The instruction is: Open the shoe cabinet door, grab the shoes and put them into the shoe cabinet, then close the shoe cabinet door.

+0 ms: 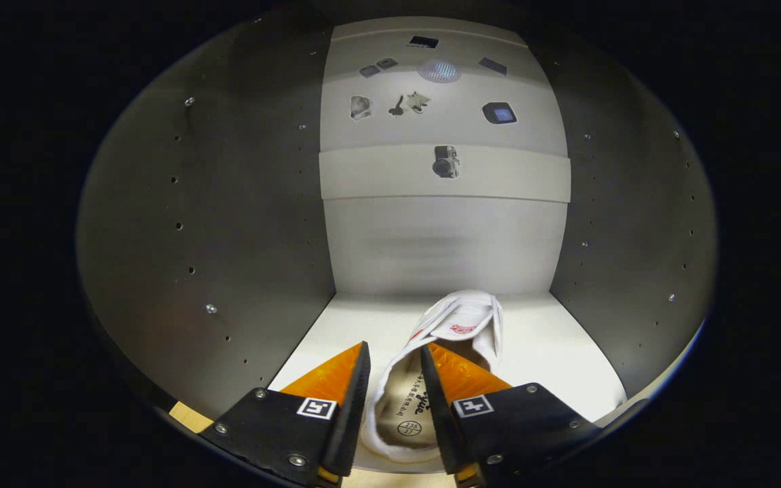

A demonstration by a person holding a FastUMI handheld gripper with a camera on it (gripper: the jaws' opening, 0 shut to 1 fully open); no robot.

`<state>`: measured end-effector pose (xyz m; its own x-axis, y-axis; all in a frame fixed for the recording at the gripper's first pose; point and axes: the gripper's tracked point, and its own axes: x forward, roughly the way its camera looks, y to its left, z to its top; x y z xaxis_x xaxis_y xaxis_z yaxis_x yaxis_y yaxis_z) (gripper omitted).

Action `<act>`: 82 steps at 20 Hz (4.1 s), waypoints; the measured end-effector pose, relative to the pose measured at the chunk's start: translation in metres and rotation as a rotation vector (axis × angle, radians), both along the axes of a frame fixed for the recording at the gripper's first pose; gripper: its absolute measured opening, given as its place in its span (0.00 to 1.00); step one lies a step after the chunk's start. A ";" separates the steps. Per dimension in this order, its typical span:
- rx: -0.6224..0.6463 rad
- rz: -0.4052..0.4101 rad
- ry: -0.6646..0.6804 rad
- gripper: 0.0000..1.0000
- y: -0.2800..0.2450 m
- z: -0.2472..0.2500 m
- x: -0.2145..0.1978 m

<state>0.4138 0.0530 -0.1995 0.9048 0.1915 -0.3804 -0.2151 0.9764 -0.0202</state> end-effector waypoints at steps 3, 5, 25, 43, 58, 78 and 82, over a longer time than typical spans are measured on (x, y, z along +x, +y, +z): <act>0.007 -0.003 0.001 0.56 0.001 0.001 -0.001; 0.009 -0.004 0.001 0.60 0.002 0.003 -0.003; 0.047 -0.088 -0.218 0.93 -0.027 0.120 -0.136; 0.060 -0.247 -0.314 0.93 -0.107 0.175 -0.421; 0.055 -0.452 -0.308 0.93 -0.309 0.169 -0.431; 0.042 -0.272 -0.336 0.92 -0.260 0.172 -0.390; 0.052 -0.194 -0.337 0.92 -0.229 0.170 -0.385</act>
